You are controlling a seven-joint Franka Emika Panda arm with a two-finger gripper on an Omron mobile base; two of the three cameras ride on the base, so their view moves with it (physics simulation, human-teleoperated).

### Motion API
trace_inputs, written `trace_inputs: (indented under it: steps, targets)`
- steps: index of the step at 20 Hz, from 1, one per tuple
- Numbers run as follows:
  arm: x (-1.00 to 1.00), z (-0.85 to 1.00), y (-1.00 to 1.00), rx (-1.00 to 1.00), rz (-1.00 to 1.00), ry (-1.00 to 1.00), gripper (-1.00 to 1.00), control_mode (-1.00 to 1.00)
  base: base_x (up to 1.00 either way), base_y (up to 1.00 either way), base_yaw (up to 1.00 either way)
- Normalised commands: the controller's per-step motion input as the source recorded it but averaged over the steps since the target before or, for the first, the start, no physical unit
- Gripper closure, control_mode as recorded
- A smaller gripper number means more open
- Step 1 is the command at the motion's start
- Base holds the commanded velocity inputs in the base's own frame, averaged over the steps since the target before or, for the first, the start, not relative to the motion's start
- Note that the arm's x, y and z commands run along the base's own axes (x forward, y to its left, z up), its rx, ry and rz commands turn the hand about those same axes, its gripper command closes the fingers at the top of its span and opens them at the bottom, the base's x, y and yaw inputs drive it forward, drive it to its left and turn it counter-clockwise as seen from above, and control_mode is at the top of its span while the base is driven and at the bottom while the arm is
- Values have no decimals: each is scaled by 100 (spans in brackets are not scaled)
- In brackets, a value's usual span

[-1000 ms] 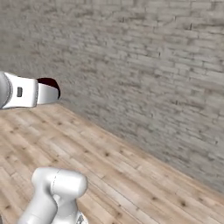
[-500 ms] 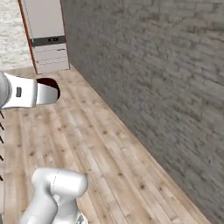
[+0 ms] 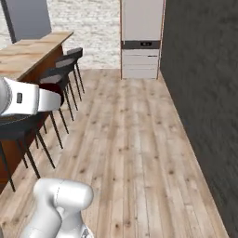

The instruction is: There is a tray on the dining counter. Grab the cup, mug, and pitcher and place them on the tray. The pitcher may be placed next to the tray if it cannot fit the tray.

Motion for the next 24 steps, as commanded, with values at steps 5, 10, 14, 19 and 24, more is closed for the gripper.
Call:
trace_inputs:
  steps: [5, 10, 14, 19, 24]
  targets:
    - [0, 0, 0, 0, 0, 0, 100, 100, 100, -1, 75]
    - [0, 0, 0, 0, 0, 0, 100, 100, 95, -20, 71]
    - [0, 0, 0, 0, 0, 0, 100, 100, 62, -53, 63]
    - [0, 0, 0, 0, 0, 0, 100, 100, 46, -52, 69]
    - [0, 0, 0, 0, 0, 0, 100, 100, 44, -26, 80]
